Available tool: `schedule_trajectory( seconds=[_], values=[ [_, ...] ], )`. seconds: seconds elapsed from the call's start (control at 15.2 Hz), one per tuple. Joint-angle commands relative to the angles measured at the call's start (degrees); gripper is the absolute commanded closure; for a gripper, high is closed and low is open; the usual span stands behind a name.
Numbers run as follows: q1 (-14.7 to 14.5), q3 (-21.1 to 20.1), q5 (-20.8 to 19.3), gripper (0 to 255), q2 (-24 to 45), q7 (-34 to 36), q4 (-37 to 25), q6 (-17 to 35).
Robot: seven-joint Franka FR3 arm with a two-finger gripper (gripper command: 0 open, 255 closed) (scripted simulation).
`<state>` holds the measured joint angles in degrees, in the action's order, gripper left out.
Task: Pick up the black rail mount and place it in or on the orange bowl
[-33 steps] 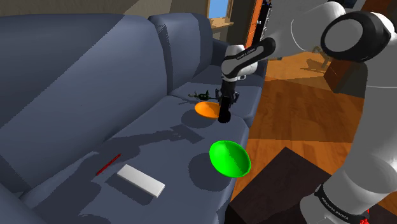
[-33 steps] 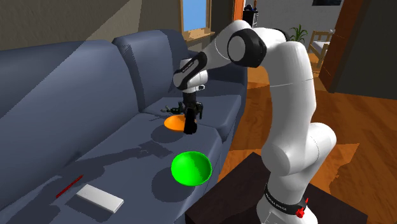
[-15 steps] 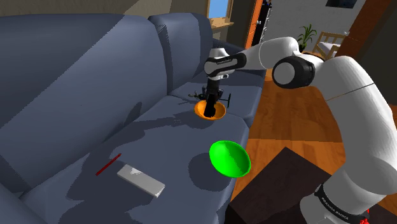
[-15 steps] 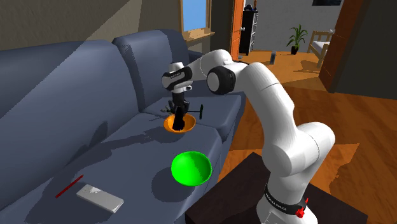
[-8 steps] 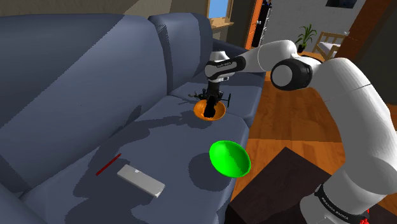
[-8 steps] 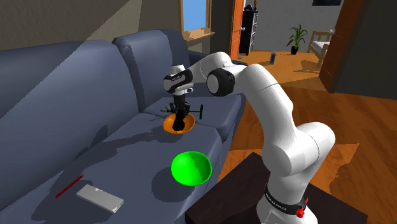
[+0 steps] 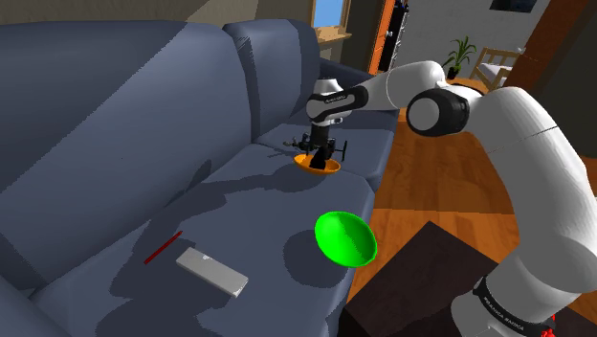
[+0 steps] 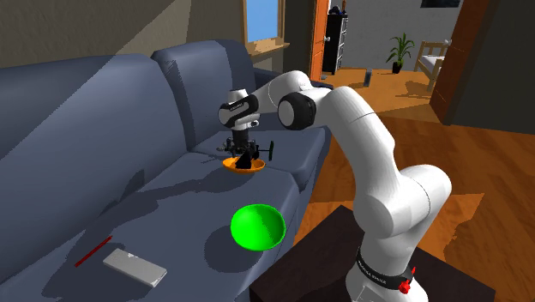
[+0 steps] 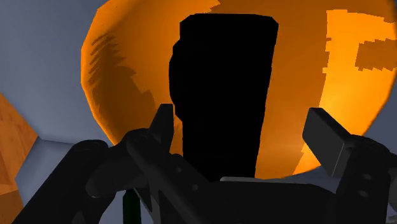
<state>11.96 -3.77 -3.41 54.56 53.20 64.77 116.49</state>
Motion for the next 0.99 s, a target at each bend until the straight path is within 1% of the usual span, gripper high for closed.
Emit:
schedule_trajectory(
  seconds=[0.0, 0.13, 0.4, 0.92],
  values=[
    [-0.1, 0.0, 0.0, 0, 0.1, 0.0, 0.0, 0.0],
    [0.1, 0.0, 0.0, 0, 0.3, -0.2, -0.5, -0.3],
    [0.1, -0.1, 0.2, 0, -2.7, -0.3, -2.7, -5.5],
    [0.1, -0.1, 0.2, 0, -2.7, -0.3, -2.7, -5.5]
  ],
)
